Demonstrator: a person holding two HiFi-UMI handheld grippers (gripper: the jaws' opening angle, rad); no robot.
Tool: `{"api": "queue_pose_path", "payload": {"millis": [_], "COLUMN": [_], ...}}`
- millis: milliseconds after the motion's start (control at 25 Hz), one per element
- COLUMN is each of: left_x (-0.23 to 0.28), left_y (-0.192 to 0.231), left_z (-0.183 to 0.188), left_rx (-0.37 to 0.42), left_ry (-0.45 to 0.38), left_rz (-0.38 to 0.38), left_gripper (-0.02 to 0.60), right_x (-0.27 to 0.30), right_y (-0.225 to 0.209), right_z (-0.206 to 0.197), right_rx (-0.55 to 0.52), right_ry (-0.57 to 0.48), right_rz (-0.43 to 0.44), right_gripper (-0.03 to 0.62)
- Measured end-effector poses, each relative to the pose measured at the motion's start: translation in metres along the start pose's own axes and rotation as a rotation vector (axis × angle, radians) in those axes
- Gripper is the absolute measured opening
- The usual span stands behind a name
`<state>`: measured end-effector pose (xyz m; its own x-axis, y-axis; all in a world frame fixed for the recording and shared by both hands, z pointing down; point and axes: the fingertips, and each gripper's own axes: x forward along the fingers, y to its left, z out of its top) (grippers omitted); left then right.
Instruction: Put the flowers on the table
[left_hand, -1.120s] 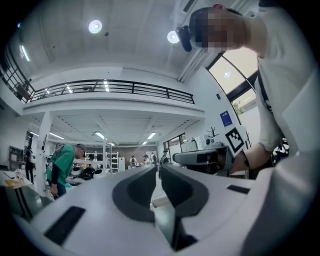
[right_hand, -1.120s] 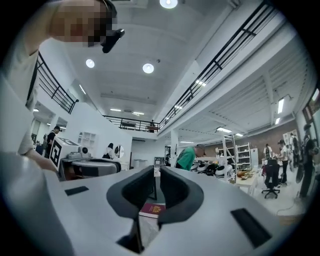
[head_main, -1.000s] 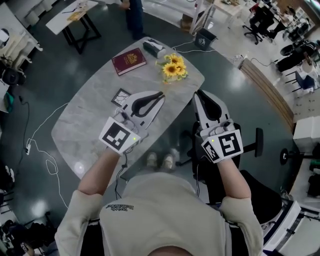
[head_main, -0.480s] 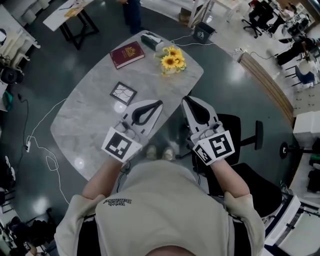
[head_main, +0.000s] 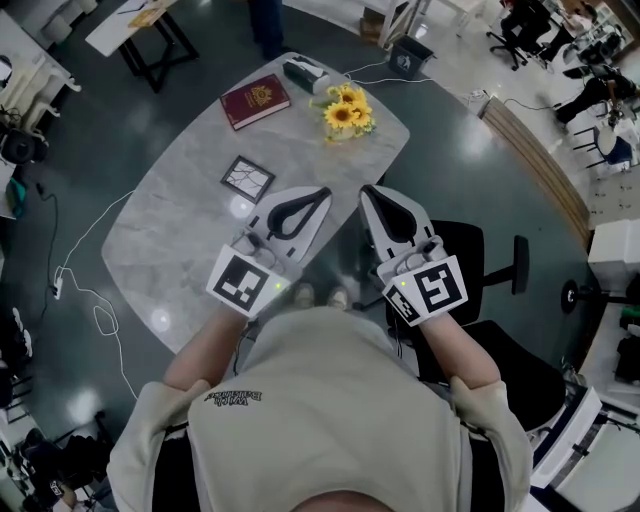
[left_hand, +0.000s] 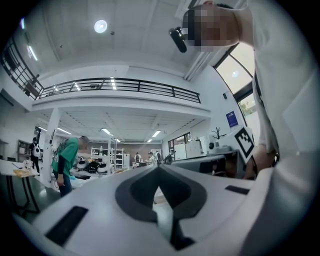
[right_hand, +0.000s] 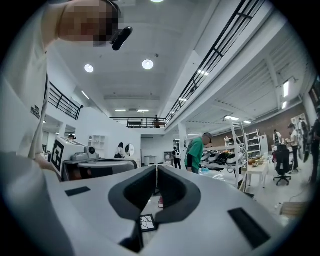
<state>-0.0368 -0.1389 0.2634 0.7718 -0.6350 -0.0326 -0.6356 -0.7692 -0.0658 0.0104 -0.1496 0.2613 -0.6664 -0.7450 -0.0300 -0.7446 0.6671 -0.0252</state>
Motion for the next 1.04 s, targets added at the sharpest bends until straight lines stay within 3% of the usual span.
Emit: {"api": "queue_pose_path", "payload": {"millis": [1040], "left_x": [0.001], "left_y": [-0.017], "left_z": [-0.005], "left_rx": [-0.020], "left_ry": [0.020], "left_rz": [-0.024], "left_gripper": [0.006], "right_x": [-0.006], "right_y": [0.003], "right_z": [0.000], "right_rx": [-0.015], "right_ry": [0.012], "right_rz": [0.024], "right_gripper": [0.015]}}
